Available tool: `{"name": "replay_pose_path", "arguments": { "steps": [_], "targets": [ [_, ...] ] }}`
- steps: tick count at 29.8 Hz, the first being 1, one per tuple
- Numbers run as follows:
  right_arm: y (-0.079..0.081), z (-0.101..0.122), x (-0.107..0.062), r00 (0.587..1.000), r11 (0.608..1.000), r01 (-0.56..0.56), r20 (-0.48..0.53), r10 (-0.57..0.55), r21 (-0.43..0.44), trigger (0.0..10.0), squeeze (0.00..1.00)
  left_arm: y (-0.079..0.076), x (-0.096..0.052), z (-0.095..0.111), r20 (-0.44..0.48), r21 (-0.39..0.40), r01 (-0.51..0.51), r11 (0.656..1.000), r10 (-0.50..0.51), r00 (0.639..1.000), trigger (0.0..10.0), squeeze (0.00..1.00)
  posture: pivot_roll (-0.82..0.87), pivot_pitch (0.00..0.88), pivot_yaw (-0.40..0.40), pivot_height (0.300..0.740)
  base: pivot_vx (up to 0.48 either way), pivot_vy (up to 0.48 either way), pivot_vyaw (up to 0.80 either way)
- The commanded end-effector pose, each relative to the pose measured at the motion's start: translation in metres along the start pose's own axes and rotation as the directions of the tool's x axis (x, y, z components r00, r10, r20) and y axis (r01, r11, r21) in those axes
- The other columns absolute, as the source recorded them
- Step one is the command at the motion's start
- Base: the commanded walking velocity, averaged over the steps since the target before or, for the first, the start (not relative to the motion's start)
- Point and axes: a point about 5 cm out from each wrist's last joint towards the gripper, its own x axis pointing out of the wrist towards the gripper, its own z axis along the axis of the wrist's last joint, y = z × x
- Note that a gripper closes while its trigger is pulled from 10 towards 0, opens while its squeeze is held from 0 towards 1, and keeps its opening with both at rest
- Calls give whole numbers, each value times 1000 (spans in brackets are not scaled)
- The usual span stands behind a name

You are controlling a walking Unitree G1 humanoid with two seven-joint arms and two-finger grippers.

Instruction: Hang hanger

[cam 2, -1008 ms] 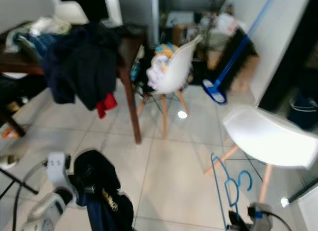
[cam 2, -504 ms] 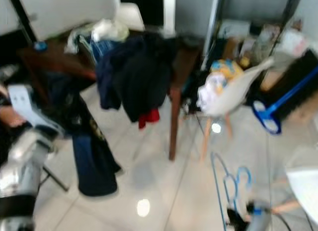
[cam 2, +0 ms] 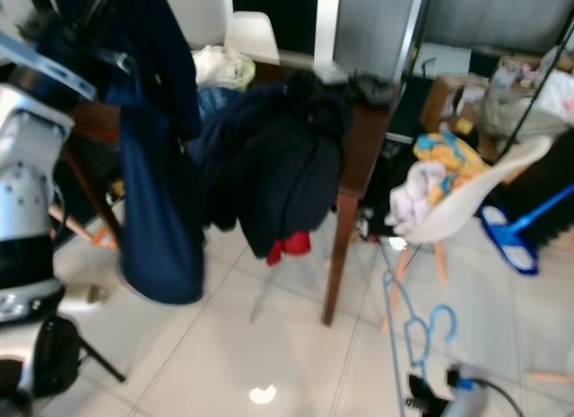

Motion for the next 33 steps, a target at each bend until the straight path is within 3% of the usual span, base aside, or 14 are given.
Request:
{"name": "replay_pose_path", "arguments": {
  "steps": [1,5,9,13,25,29,33],
  "targets": [
    [-1,-3,-2,1000,1000,16,-15,-16,7,10000,0,6,4,14,44,32,5,999,-7,999,10000,0,21,45,-27,740,480,0,-800],
    [-1,-4,-2,1000,1000,18,-20,-18,5,10000,0,-1,17,26,91,64,43,997,-48,995,10000,0,12,46,-24,740,480,0,-800],
    [-1,-3,-2,1000,1000,22,-1,-22,22,10000,0,-3,26,38,121,98,58,993,-70,990,10000,0,15,48,-23,740,480,0,0],
    [0,-4,-2,1000,999,21,1,-21,27,10000,0,7,35,51,143,161,50,986,-74,987,10000,0,15,49,-24,740,480,0,0],
    [-1,-5,-3,999,999,32,5,-32,39,10000,0,21,46,64,151,287,-2,958,-44,988,10000,0,9,58,-20,740,480,0,0],
    [-1,-5,-3,999,999,32,6,-33,43,10000,0,26,47,60,146,289,-31,957,-12,989,10000,0,10,63,-18,740,480,0,0],
    [-1,-5,-4,999,998,34,6,-35,45,10000,0,33,29,2,-26,208,-83,975,91,996,10000,0,6,72,-19,740,480,0,0]
  ]
}}
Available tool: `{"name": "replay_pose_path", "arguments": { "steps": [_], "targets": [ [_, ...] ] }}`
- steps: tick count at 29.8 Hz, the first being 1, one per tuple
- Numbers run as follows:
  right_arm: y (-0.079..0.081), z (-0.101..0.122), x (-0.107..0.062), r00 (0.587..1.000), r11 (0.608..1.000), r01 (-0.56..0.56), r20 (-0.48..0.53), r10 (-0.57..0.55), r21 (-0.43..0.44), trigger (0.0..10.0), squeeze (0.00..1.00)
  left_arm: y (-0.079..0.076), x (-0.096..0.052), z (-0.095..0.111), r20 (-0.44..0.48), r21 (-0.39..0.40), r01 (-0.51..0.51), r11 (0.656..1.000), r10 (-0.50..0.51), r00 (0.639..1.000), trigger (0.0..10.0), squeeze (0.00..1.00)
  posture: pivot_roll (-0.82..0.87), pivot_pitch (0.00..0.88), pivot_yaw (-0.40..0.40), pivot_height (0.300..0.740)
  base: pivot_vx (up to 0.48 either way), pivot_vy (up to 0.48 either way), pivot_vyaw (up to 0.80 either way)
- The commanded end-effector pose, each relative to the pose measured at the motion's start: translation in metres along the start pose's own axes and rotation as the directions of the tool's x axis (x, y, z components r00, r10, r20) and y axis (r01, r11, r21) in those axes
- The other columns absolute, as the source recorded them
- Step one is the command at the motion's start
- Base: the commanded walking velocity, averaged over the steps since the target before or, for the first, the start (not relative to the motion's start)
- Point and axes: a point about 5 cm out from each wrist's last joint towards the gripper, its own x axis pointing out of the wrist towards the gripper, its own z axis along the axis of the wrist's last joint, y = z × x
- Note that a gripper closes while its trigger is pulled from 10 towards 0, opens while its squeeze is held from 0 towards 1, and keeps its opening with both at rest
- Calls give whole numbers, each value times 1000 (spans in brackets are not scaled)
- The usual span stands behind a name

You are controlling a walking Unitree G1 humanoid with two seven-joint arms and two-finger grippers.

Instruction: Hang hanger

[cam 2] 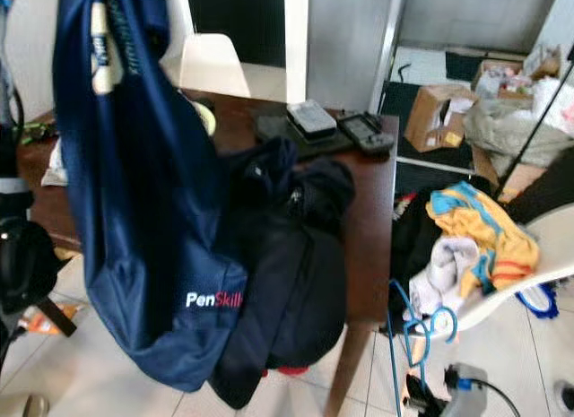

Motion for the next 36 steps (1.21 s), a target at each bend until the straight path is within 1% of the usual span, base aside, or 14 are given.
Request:
{"name": "replay_pose_path", "arguments": {
  "steps": [1,5,7,8,9,10,13,16,22,24,25,29,32,36],
  "targets": [
    [1,-2,-1,1000,1000,9,11,-9,25,10000,0,-2,-10,-25,-90,-27,-30,999,28,996,10000,0,6,72,-19,740,480,0,0],
    [1,-2,-1,1000,1000,10,9,-10,27,10000,0,-18,-21,-53,-187,-124,10,992,-33,982,10000,0,8,75,-20,740,203,0,0],
    [0,-2,-1,1000,1000,10,9,-11,28,10000,0,-69,-52,-97,-353,-283,210,936,-305,884,10000,0,4,79,-17,740,0,0,0],
    [0,-2,-1,1000,1000,10,9,-11,28,10000,0,-69,-52,-97,-353,-283,210,936,-305,884,10000,0,4,79,-17,740,0,0,0],
    [0,-2,-2,1000,1000,11,10,-11,29,10000,0,-94,-75,-116,-422,-337,289,896,-418,805,10000,0,4,80,-17,740,0,0,0],
    [0,-2,-2,1000,1000,11,10,-11,29,10000,0,-94,-75,-116,-422,-337,289,896,-418,805,10000,0,4,80,-17,740,0,0,0],
    [1,-2,-2,1000,1000,12,12,-12,29,10000,0,-117,-109,-138,-500,-401,328,855,-504,704,10000,0,11,86,-19,740,0,0,0],
    [0,-2,-2,1000,1000,9,10,-10,25,10000,0,-123,-124,-142,-516,-395,362,845,-529,673,10000,0,14,87,-21,740,0,0,0],
    [0,-2,-2,1000,1000,9,9,-9,25,10000,0,-133,-119,-124,-414,-420,405,812,-569,711,10000,0,16,87,-19,740,0,0,0],
    [0,-2,-2,1000,1000,9,9,-9,25,10000,0,-144,-119,-114,-354,-486,415,769,-608,711,10000,0,16,86,-16,740,0,0,0],
    [0,-2,-2,1000,1000,9,9,-9,25,10000,0,-149,-121,-112,-342,-512,421,748,-628,699,10000,984,16,86,-16,740,0,0,0],
    [1,-2,-2,1000,1000,11,10,-12,26,10000,0,-158,-143,-125,-431,-515,440,735,-666,608,10000,1000,16,83,-16,740,0,0,0],
    [1,-3,-2,1000,1000,12,11,-12,26,10000,0,-135,-165,-149,-663,-317,468,825,-546,512,10000,1000,22,77,-13,740,0,0,0],
    [2,-3,-1,1000,1000,10,10,-10,26,10000,0,-105,-170,-156,-784,-156,405,901,-363,504,10000,1000,28,76,-8,740,0,0,0]
  ]
}}
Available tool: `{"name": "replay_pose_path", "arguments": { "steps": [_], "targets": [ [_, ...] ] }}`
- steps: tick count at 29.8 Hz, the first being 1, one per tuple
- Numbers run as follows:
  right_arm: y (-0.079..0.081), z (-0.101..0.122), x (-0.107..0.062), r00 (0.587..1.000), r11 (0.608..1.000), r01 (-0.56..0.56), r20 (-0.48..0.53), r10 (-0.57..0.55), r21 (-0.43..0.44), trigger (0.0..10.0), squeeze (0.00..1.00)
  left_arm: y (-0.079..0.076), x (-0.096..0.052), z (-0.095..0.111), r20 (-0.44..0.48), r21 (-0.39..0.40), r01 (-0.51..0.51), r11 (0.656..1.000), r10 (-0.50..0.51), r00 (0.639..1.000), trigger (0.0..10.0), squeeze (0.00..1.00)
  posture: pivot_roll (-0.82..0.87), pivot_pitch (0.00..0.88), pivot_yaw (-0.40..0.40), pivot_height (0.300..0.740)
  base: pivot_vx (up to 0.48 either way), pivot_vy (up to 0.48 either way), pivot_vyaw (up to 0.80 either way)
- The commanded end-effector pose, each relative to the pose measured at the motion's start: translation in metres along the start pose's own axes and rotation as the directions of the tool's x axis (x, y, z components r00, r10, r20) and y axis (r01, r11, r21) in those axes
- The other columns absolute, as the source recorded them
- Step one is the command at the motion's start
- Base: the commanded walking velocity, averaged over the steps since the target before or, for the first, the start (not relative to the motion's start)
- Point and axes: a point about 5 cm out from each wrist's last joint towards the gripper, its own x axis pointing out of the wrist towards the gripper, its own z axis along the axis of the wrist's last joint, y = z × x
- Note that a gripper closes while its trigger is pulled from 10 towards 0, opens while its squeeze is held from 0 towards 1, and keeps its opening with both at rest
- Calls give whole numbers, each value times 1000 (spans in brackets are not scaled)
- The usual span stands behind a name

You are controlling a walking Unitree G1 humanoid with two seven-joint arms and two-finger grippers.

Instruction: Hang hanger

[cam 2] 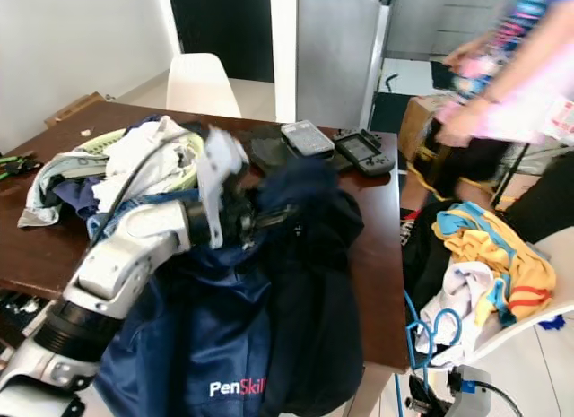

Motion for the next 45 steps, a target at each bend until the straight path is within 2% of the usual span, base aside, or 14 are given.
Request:
{"name": "replay_pose_path", "arguments": {
  "steps": [1,3,4,5,6,9,10,11,12,13,16,20,38,45],
  "targets": [
    [2,0,1,1000,1000,2,8,-2,7,10000,0,13,-9,3,5,-9,-89,996,89,996,10000,933,37,73,-4,740,0,0,0],
    [2,0,1,1000,1000,2,8,-2,7,10000,0,13,-9,3,5,-9,-89,996,89,996,10000,933,37,73,-4,740,0,0,0],
    [2,0,1,1000,1000,2,9,-2,7,10000,0,12,-11,11,58,-43,-86,995,88,994,10000,867,44,75,-5,740,0,0,0],
    [1,1,1,1000,1000,2,9,-2,8,10000,0,1,-14,27,163,-111,-34,993,52,985,10000,824,49,75,-8,740,0,0,0],
    [1,1,2,1000,1000,1,8,-1,8,10000,0,-9,-17,41,253,-165,23,986,20,967,10000,824,51,76,-11,740,0,0,0],
    [1,1,2,1000,1000,1,8,-1,8,10000,0,-9,-17,41,253,-165,23,986,20,967,10000,824,51,76,-11,740,0,0,0],
    [1,1,2,1000,1000,0,8,0,8,10000,0,-18,-20,51,323,-208,76,975,-5,946,10000,596,52,75,-11,740,0,0,0],
    [1,2,2,1000,1000,-1,7,1,7,10000,0,-26,-22,59,381,-251,111,962,-7,925,10000,596,51,76,-11,740,0,0,0],
    [1,2,2,1000,1000,-1,7,1,7,10000,0,-26,-22,59,381,-251,111,962,-7,925,10000,596,51,76,-11,740,0,0,0],
    [1,2,2,1000,1000,-2,7,2,7,10000,0,-30,-23,63,421,-288,112,951,21,907,10000,0,48,77,-12,740,0,0,0],
    [0,4,3,1000,1000,-1,8,1,6,10000,0,-31,-23,64,443,-343,69,937,96,891,10000,0,46,80,-13,740,0,0,0],
    [-1,5,3,1000,1000,1,9,-1,5,10000,0,-25,-22,63,416,-333,14,943,133,900,10000,0,46,79,-14,740,-60,0,0],
    [-1,6,3,1000,1000,4,11,-4,6,10000,0,-28,-31,50,351,-368,-27,929,166,922,10000,0,43,83,-17,740,-279,0,0],
    [-2,4,3,1000,1000,11,-11,-11,9,10000,0,-28,-32,46,332,-377,-43,925,179,926,10000,0,43,85,-14,740,-304,0,-750]
  ]
}}
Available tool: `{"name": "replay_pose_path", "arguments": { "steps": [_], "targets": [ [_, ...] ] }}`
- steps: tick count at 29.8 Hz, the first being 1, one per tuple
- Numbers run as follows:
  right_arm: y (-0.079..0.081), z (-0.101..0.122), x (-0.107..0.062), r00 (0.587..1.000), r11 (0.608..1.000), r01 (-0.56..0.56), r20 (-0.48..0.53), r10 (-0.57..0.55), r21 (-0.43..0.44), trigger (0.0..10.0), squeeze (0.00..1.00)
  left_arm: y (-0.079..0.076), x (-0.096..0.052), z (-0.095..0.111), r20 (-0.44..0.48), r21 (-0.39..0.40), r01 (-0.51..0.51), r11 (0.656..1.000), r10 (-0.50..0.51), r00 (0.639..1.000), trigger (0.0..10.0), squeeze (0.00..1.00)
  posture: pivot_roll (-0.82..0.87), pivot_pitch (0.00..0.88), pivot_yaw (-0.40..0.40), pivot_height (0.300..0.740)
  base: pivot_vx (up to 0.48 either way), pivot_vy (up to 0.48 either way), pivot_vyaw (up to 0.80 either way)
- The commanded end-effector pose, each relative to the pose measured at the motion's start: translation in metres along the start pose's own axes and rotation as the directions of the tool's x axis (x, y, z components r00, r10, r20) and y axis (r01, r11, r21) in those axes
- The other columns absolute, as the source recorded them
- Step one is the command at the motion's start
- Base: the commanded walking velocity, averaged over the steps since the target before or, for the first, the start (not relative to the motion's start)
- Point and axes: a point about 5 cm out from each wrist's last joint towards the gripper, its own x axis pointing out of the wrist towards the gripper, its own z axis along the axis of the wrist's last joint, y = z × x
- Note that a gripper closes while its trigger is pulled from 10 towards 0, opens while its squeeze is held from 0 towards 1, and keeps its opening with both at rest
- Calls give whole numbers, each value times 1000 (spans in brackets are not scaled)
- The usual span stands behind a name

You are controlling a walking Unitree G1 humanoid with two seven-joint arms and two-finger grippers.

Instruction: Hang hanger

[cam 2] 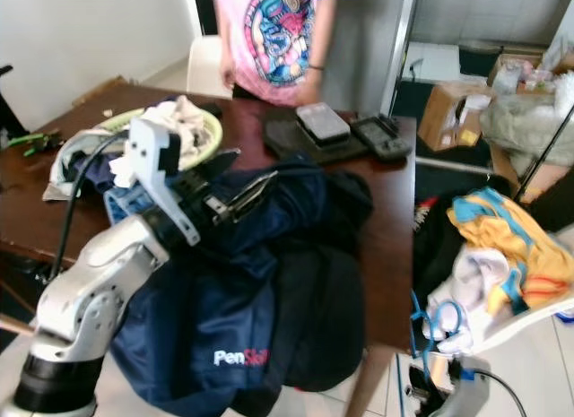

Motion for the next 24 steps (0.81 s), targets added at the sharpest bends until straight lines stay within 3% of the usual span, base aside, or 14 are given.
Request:
{"name": "replay_pose_path", "arguments": {
  "steps": [1,6,14,17,19,24],
  "targets": [
    [-3,-8,-6,999,1000,23,-24,-23,13,10000,0,0,0,6,6,28,2,1000,-3,1000,10000,0,43,85,-14,740,-304,0,-800],
    [-2,-7,-6,1000,999,24,-14,-24,22,10000,0,0,-1,5,2,26,-1,1000,1,1000,10000,0,41,84,-13,740,-315,0,-730],
    [-1,-7,-6,1000,999,23,3,-23,26,10000,0,3,-3,6,-1,32,-20,999,20,1000,10000,0,43,84,-14,740,-322,0,0],
    [-1,-7,-6,1000,999,22,3,-22,26,10000,0,9,-5,7,10,29,-64,998,64,998,10000,0,44,84,-15,740,0,0,0],
    [-1,-7,-6,1000,999,28,6,-28,26,10000,0,25,-9,10,20,53,-164,985,163,986,10000,0,45,80,-16,740,0,0,0],
    [-3,-6,-7,997,996,72,35,-74,55,10000,0,40,-14,13,23,102,-250,963,249,968,10000,0,45,77,-20,740,0,0,0]
  ]
}}
